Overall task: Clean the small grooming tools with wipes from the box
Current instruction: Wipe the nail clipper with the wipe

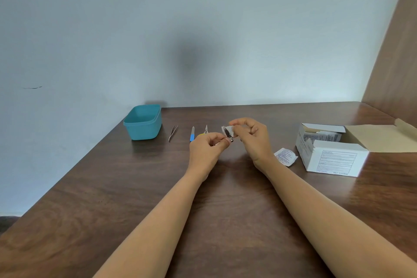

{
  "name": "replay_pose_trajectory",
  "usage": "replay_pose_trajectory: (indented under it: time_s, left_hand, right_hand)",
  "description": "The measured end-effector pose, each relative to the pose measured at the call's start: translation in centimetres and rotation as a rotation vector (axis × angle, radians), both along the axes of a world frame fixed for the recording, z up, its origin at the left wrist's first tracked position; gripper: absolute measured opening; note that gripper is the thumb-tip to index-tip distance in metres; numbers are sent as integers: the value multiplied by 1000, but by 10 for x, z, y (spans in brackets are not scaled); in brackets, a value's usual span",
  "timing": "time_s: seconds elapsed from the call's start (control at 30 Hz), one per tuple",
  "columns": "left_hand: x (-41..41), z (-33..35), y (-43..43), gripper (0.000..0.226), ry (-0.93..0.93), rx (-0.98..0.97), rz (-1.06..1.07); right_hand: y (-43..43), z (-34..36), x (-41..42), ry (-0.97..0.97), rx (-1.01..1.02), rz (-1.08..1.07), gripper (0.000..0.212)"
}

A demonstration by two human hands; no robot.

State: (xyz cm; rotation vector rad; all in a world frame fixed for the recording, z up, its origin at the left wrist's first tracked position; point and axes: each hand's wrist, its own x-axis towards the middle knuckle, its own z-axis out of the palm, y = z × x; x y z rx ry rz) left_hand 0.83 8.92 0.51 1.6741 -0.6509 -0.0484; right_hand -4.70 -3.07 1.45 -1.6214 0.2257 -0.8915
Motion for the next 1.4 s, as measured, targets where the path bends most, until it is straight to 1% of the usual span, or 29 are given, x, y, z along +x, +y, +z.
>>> replay_pose_trajectory:
  time_s: [0.07, 0.13, 0.27, 0.37, 0.47, 0.6, 0.63, 0.73, 0.87, 1.03, 1.13, 1.2, 1.4]
  left_hand:
    - [2, -1, 0, 17, -3, 3, 6]
    - [2, -1, -1, 17, 1, 5, 10]
    - [3, -2, -1, 13, 18, -17, 4]
    - [4, -3, -1, 7, 29, -25, -4]
    - [5, -4, -1, 4, 19, -25, -11]
    - [3, -3, -2, 5, -4, -1, -2]
    - [2, -2, -2, 9, -8, -3, 5]
    - [0, -1, -3, 24, -3, 27, 44]
    - [-2, -1, -4, 27, -29, 96, 14]
    - [0, -2, -3, 35, -58, 122, 66]
    - [1, -3, -4, 36, -70, 152, 76]
    - [2, -3, -5, 36, -57, 157, 81]
    - [3, -2, -6, 32, 17, 113, 121]
  right_hand:
    - [-2, 0, 0, 3, -13, -26, 20]
    - [-3, -1, -1, -1, -6, -13, 18]
    - [-5, -4, -2, -8, 16, 104, 12]
    - [-8, -5, -3, -5, 61, 206, 20]
    - [-10, -6, -2, 19, 40, 237, 20]
    - [-13, -8, 1, 40, 9, 240, 14]
    - [-13, -9, 2, 38, 11, 238, 14]
    - [-13, -10, 2, 34, 11, 210, 17]
    - [-10, -11, 4, 24, -17, 173, 22]
    - [-10, -13, 4, 49, -95, 102, 22]
    - [-11, -14, 5, 87, -122, 101, 25]
    - [-11, -14, 4, 96, -93, 117, 25]
    - [-12, -14, 5, 108, -58, 143, 14]
